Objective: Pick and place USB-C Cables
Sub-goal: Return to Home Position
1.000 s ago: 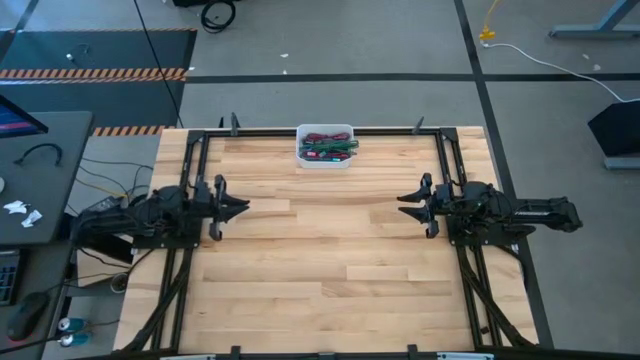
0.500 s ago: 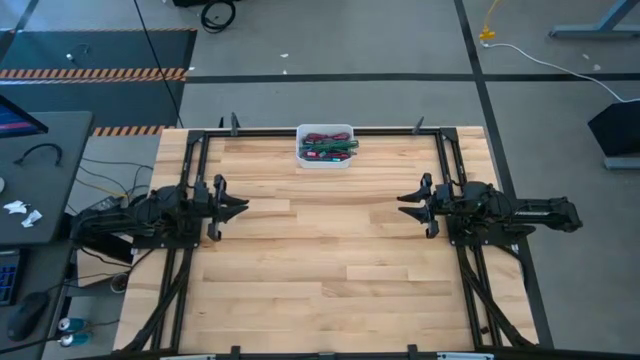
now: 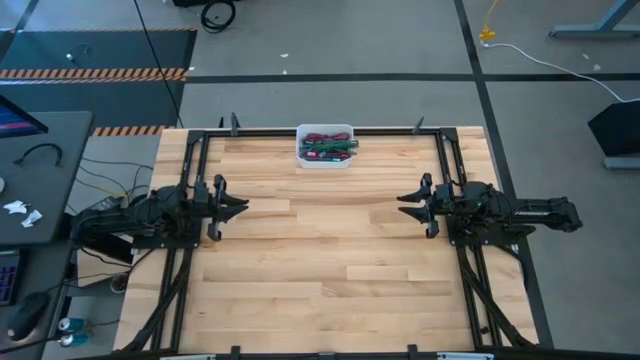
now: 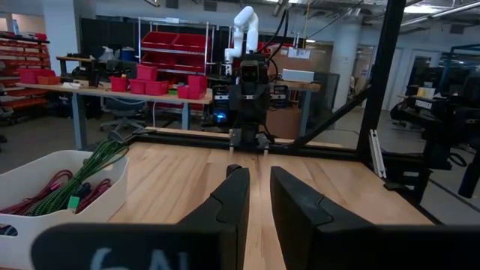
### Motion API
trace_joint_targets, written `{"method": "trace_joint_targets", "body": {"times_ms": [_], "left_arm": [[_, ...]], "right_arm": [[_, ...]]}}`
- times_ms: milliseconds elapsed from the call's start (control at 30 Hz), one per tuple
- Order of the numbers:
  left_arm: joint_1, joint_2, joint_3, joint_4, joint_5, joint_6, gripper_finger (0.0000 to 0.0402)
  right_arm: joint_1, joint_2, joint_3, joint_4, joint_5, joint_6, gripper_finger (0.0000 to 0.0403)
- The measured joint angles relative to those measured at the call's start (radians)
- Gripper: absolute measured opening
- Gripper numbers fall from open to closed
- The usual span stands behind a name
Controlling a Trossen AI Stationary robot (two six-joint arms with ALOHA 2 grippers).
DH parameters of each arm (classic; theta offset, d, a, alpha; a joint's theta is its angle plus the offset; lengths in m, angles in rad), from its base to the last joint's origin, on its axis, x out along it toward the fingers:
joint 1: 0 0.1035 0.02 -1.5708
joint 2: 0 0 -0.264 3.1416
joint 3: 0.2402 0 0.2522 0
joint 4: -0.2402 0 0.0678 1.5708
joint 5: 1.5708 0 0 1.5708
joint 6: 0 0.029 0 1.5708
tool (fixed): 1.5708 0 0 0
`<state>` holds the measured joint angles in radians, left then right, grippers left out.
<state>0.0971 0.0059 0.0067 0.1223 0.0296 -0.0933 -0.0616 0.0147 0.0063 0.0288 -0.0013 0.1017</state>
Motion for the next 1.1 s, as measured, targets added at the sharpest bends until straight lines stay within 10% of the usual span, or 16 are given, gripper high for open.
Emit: {"method": "trace_joint_targets", "body": {"times_ms": [467, 1100], "left_arm": [[-0.300, 0.000, 0.000, 0.001, -0.085, 0.000, 0.0054], [-0.321, 0.000, 0.000, 0.001, -0.085, 0.000, 0.0051]], "right_arm": [[0.000, 0.000, 0.000, 0.000, 0.000, 0.000, 0.0140], [0.000, 0.000, 0.000, 0.000, 0.000, 0.000, 0.0140]]}}
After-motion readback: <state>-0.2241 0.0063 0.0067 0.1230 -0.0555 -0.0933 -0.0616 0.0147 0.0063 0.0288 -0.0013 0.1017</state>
